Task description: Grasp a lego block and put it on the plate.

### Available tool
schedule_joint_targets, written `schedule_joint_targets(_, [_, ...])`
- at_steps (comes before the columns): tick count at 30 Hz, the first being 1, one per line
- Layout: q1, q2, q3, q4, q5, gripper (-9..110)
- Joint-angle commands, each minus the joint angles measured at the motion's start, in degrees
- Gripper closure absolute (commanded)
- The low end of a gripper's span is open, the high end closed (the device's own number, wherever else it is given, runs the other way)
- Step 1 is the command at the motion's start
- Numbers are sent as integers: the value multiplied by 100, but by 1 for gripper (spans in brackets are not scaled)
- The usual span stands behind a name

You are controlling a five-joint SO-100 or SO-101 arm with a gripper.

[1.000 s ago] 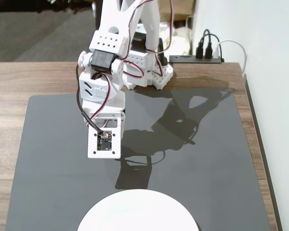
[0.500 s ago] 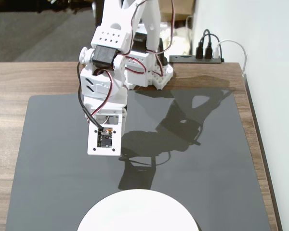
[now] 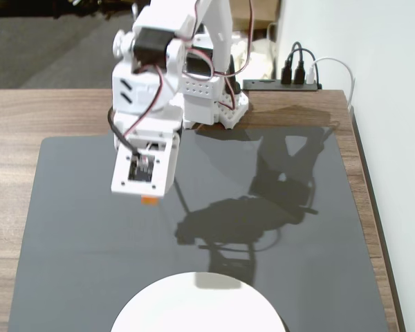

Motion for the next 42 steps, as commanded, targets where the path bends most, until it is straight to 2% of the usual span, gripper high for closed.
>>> schedule_joint_targets(1, [-132,272,-633,132,97,94])
schedule_joint_targets(9, [-448,149,-1336,53,422,94])
schedule_joint_targets(16, [-677,-149,-1521,-545,633,94])
schedule_joint_targets(27, [-932,-1556,-2355,-1327,879,94])
schedule_joint_targets(42, [-1415,-3296,-3586,-1371,1433,94])
